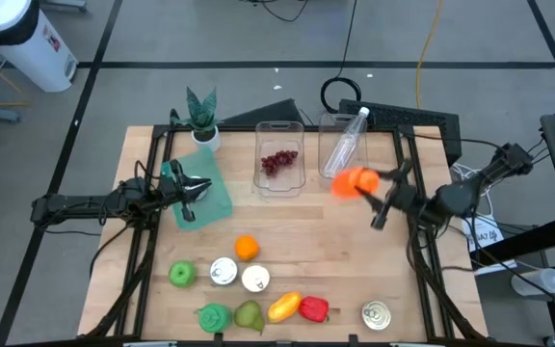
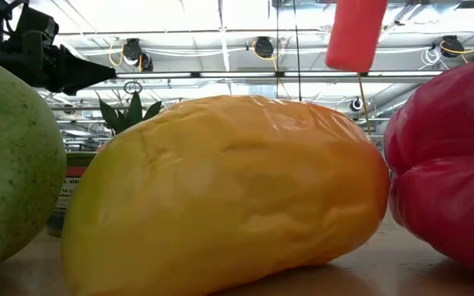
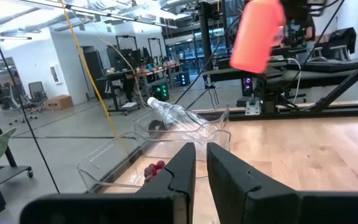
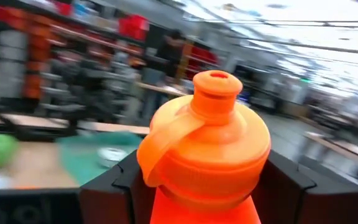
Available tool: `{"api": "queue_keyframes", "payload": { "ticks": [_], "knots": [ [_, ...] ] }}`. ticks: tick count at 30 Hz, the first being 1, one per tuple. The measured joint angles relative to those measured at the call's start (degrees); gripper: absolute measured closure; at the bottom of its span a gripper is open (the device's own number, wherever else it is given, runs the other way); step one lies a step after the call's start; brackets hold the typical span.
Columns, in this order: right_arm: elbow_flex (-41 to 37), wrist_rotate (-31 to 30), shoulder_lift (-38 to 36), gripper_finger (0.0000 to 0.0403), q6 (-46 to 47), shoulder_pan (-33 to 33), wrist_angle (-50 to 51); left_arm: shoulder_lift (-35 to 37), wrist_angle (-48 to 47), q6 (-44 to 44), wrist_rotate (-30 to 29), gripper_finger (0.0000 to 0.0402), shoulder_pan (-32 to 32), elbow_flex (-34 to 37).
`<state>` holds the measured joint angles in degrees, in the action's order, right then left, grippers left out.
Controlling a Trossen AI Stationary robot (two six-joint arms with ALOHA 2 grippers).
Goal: Pick & Place Food Item
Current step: Put the orange water bottle into the right transparent bin
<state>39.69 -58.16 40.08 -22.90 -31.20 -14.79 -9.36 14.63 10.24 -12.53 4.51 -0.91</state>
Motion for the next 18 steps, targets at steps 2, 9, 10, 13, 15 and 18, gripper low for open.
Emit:
{"api": "queue_keyframes", "payload": {
  "ticks": [2,9,10,13,15,18],
  "knots": [
    [0.0,-2.82,-1.25,0.0205,-0.73,1.89,1.36,0.01,0.0,0.0,0.0,0.035,0.01,-0.02],
    [-0.13,-4.85,-2.9,0.0205,0.72,9.94,6.75,0.0,-0.01,0.0,0.0,0.035,0.02,-0.01],
    [-0.6,-4.85,-2.86,0.0205,1.22,11.18,6.55,0.0,-0.02,0.0,0.0,0.035,0.01,0.0],
    [-2.77,-4.81,-2.81,0.0205,3.72,15.31,6.19,0.0,-0.01,0.0,-0.01,0.035,0.0,0.0],
    [-4.53,-4.78,-2.86,0.0205,5.56,18.05,6.19,0.0,0.0,0.0,-0.02,0.035,0.0,0.0],
    [-7.13,-2.0,-3.21,0.0205,9.13,21.85,6.2,0.01,-0.01,0.0,-0.02,0.035,0.01,-0.01]
  ]
}}
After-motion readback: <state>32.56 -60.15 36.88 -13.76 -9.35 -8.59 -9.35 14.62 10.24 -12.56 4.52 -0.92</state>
